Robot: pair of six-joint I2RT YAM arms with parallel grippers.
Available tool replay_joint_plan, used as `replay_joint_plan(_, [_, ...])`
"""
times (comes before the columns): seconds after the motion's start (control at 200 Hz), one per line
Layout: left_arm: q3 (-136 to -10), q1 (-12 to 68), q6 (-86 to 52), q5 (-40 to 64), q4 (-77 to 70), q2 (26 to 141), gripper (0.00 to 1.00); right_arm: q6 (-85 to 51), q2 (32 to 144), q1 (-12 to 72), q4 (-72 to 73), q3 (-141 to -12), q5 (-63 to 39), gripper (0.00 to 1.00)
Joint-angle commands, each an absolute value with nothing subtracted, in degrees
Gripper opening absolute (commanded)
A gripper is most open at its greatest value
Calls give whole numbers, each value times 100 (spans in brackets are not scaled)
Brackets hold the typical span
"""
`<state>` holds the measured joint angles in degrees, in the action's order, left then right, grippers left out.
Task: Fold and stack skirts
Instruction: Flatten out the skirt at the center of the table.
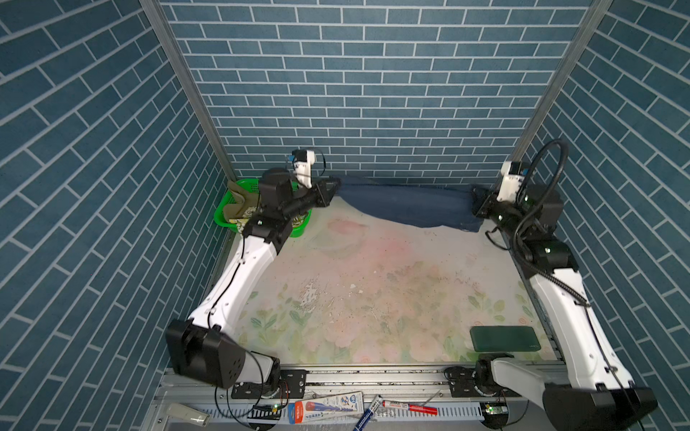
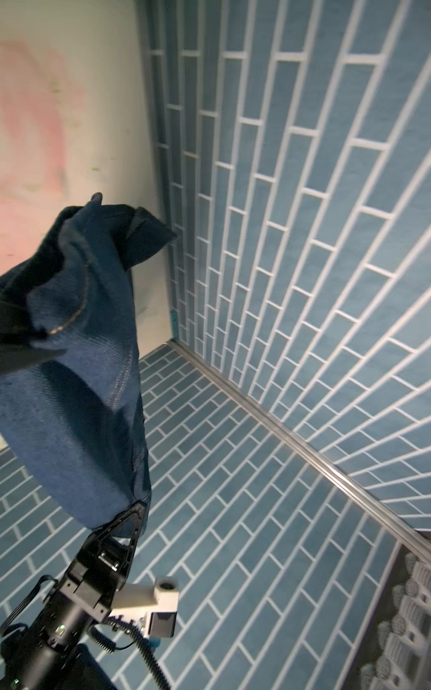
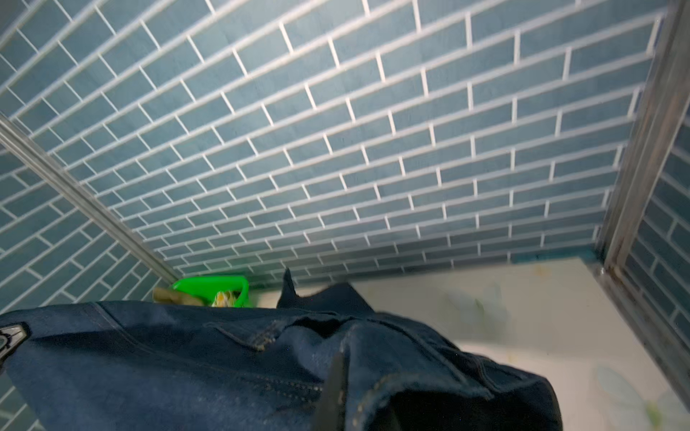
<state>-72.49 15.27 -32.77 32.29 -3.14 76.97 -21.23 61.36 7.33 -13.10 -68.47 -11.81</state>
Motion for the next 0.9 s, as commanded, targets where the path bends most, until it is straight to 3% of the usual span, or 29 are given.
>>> replay_joint_plan(0.0, [-5167, 1547, -3689, 2363, -1774, 7463, 42, -2387, 5580, 756, -868, -5003, -1041, 57])
replay_joint_plan(0.025, [-4807, 1547, -3748, 2268, -1873, 7484, 53, -2430, 5406, 780, -855, -4654, -1002, 68])
replay_joint_plan(0.075, [-4375, 1529, -3792, 2105, -1893, 7543, 62, -2510, 5058, 839, -969, -4206, -869, 85])
replay_joint_plan(0.13, [-4128, 1529, -3748, 1897, -1826, 7469, 72, -2568, 4673, 884, -1211, -3964, -729, 91])
replay_joint_plan(0.335, [-3971, 1627, -3627, 1225, -1298, 6954, 78, -2599, 4335, 892, -1943, -4063, -323, 88])
replay_joint_plan(0.625, [-4621, 2161, -2829, 583, -128, 7304, 78, -3075, 6723, 884, -1658, -4662, -723, 81])
replay_joint_plan(0.895, [-5269, 2408, -2610, 492, 547, 8566, 79, -3365, 7709, 978, -1118, -4650, -1433, 72])
